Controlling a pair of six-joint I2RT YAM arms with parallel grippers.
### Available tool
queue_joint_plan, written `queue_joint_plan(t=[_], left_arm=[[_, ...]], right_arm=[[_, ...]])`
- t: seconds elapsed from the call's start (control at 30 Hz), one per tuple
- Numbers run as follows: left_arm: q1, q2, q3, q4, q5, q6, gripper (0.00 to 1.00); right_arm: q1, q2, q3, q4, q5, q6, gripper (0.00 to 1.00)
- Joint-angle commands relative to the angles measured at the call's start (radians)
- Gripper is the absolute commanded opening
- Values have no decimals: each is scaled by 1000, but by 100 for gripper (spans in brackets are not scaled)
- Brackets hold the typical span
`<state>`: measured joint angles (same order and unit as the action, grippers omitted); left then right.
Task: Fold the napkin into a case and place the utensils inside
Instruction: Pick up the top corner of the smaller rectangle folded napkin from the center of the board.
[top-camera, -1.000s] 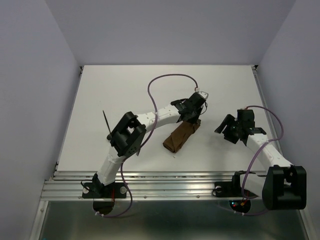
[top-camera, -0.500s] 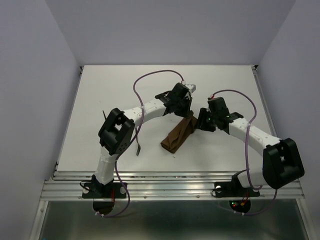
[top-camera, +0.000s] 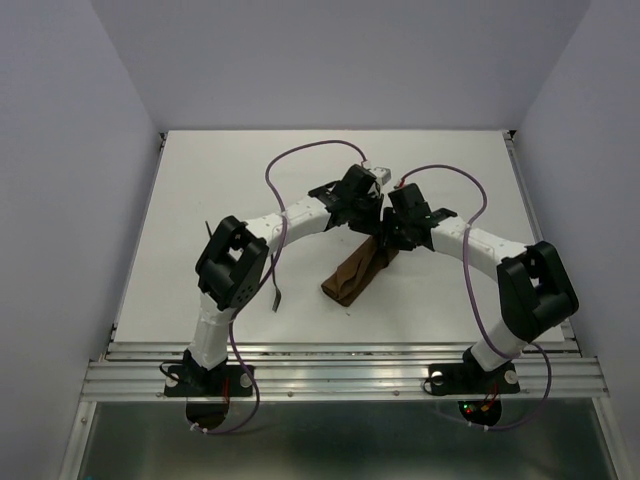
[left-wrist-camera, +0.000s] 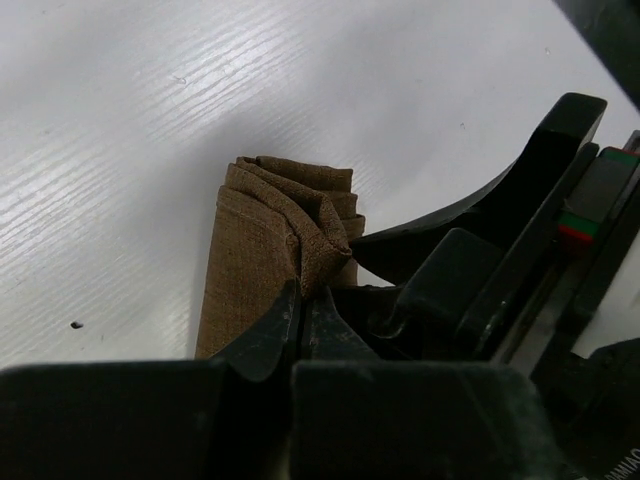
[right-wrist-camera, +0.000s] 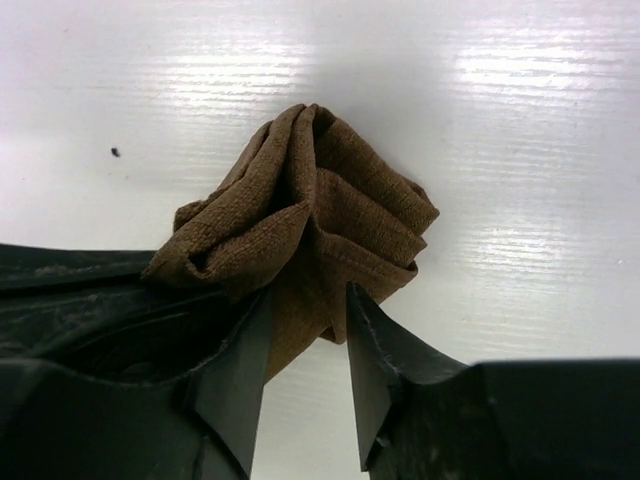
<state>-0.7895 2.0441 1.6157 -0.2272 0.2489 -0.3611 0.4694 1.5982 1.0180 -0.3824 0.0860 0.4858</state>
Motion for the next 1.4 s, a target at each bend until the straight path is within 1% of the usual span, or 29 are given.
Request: queue_joint_plan(t=[0.0, 0.1, 0.27, 0.4, 0.73, 0.77, 0.83, 0.87, 0.93, 0.97, 1.1, 1.13, 1.37], left_arm=[[10, -68, -2, 28, 18, -6, 0], [18, -67, -7, 31, 18, -6, 0], [24, -61, -7, 34, 27, -9, 0], [24, -59, -7, 35, 30, -10, 0], [27, -61, -5, 32, 32, -9, 0], [27, -61, -5, 32, 33, -9, 0], [27, -62, -7, 32, 33, -9, 0], [27, -62, -8, 34, 33, -7, 0], [27, -62, -10, 32, 33, -7, 0], [27, -64, -13, 32, 33, -6, 0], [29, -67, -23, 37, 36, -7, 0], [29, -68, -27, 38, 38, -6, 0], [29, -62, -42, 39, 79, 13, 0]], right_arm=[[25, 11, 36, -9, 101, -24, 39], [25, 16, 25, -9, 112, -24, 36], [34, 17, 4, 2, 120, -12, 38], [34, 32, 7, 4, 133, -7, 36], [43, 40, 4, 10, 129, -1, 37], [43, 46, 2, 10, 132, 0, 36], [43, 52, -1, 10, 141, 7, 30], [43, 57, -1, 8, 146, 10, 23], [43, 57, -2, 10, 161, 16, 17], [43, 58, -2, 10, 169, 19, 11], [43, 57, 2, -1, 198, 33, 2], [43, 52, 2, -1, 207, 39, 1], [43, -3, -24, 30, 250, 77, 1]])
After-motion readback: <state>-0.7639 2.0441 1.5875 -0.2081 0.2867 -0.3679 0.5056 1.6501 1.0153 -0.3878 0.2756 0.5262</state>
